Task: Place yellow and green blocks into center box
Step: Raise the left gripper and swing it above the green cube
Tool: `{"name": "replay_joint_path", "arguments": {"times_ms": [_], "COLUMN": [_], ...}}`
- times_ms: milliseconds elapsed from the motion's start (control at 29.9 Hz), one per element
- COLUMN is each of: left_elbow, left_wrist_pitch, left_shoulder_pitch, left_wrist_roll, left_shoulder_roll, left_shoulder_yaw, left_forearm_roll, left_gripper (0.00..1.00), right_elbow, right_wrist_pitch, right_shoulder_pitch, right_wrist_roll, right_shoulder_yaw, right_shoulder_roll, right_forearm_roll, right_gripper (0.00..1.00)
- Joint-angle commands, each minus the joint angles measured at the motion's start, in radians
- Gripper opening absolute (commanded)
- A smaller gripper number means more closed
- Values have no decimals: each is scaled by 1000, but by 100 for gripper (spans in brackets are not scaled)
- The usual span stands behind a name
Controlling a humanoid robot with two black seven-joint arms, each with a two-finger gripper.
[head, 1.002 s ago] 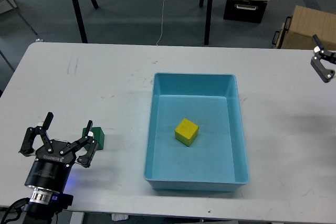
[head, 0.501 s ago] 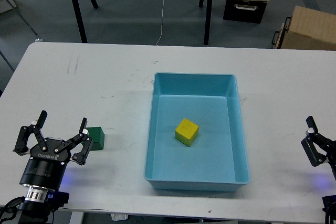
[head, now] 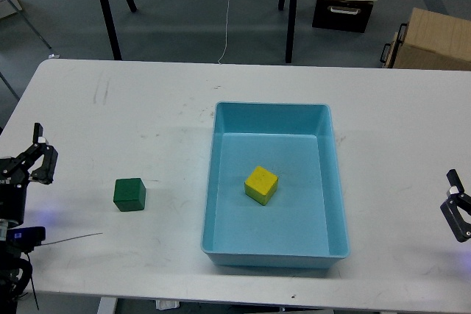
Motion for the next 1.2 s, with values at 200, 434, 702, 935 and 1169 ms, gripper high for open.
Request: {"name": "replay_joint_path", "arguments": {"times_ms": [200, 434, 702, 935, 1169], "left_elbow": [-71, -62, -11, 12, 26], "left_wrist_pitch": [0, 0, 0, 0, 0], "left_shoulder_pitch": [-120, -454, -997, -1180, -1502], "left_wrist_roll": [13, 17, 37, 118, 172], "left_shoulder_roll": [533, 806, 788, 719, 712], "left_shoulder_yaw": [35, 437, 1184, 1464, 1848], "left_forearm_roll": [5, 100, 291, 463, 479], "left_gripper": [100, 100, 100, 100, 100], "right_elbow": [3, 5, 2, -1, -9], "right_wrist_pitch": [0, 0, 0, 0, 0], "right_shoulder_pitch": [24, 41, 44, 44, 58], "right_wrist_roll": [16, 13, 9, 12, 15], "right_shoulder_yaw": [4, 2, 1, -15, -30], "right_shoulder_roll": [45, 45, 40, 40, 43], "right_forearm_roll": [7, 6, 6, 4, 3], "right_gripper": [98, 99, 98, 99, 99]}}
